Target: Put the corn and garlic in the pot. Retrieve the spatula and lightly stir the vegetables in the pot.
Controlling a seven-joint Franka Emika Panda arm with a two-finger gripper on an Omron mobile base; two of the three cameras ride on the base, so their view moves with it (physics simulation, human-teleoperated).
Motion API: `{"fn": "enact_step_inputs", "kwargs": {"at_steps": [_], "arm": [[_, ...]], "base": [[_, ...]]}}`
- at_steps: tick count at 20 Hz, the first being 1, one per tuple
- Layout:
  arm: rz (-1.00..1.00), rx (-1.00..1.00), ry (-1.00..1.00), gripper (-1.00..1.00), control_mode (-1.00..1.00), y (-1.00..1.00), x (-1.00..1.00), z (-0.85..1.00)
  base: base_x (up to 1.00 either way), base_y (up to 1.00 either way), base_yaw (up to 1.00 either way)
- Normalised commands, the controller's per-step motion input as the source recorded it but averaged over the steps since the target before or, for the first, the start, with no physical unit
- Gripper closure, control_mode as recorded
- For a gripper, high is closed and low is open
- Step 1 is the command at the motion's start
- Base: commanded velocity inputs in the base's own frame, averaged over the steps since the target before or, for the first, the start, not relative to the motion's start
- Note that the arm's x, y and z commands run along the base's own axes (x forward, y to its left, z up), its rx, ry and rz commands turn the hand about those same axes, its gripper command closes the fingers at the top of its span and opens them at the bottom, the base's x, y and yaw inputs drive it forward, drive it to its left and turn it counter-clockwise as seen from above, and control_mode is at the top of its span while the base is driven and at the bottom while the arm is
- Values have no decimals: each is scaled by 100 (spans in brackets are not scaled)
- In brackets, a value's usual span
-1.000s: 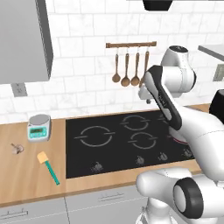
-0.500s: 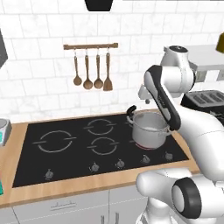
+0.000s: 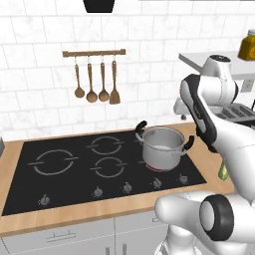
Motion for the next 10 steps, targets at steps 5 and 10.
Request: {"fn": "enact_step_inputs", "kwargs": {"at_steps": [5,10], "arm": [[-13,0,16,-100,-100,-100,0,-53],[-12,0,18,-100,-100,-100,0,-68]], "base": [[0,0,0],[0,0,0]]}}
